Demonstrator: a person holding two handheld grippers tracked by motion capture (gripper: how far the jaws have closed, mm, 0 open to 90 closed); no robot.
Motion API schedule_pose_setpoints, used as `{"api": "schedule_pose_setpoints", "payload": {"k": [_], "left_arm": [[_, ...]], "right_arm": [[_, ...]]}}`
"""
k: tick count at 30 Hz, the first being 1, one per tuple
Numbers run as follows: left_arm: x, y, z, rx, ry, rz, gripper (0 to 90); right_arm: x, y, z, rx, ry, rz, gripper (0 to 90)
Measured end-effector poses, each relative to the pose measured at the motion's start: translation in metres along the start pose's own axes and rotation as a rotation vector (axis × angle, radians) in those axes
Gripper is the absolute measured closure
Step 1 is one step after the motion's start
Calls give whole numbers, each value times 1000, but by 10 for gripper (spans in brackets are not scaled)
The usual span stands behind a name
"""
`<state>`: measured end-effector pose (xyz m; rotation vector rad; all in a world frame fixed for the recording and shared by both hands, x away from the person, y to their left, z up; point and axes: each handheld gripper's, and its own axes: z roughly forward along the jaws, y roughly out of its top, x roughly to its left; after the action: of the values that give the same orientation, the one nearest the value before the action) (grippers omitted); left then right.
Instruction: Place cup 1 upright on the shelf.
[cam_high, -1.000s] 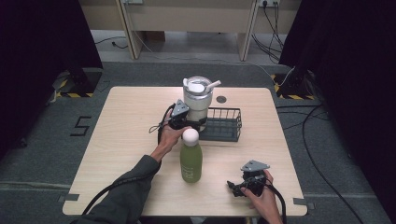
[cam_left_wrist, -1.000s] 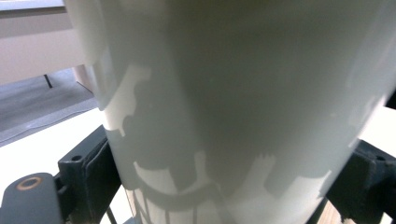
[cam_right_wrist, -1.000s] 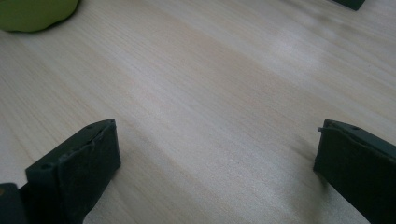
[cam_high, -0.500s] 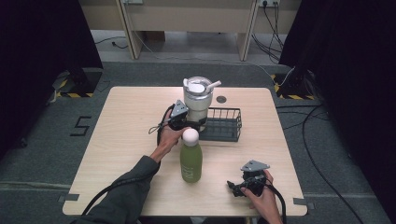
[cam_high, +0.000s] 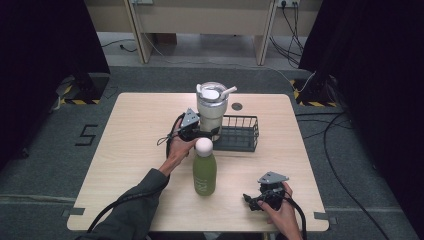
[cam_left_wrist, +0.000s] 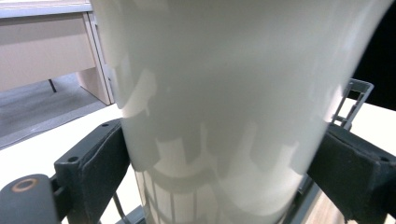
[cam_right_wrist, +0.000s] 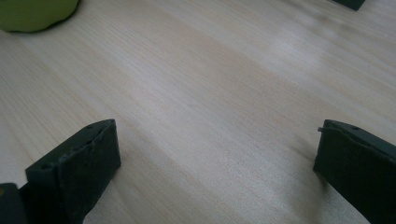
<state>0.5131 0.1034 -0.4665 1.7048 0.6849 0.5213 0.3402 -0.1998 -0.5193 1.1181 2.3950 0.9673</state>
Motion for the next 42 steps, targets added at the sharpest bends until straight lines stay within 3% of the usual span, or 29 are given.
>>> {"api": "schedule_pose_setpoints", "payload": {"k": [17, 26, 32, 42], "left_arm": [[1, 3, -16, 1, -14, -7, 146], [7, 9, -38, 6, -18, -9, 147], [13, 9, -52, 6, -16, -33, 147], [20, 3, -78, 32, -17, -28, 147]], "right_arm": [[0, 0, 0, 0, 0, 0, 5], [0, 0, 0, 0, -1, 0, 4], [0, 0, 0, 0, -1, -1, 4], [0, 0, 0, -1, -1, 0, 4]]}}
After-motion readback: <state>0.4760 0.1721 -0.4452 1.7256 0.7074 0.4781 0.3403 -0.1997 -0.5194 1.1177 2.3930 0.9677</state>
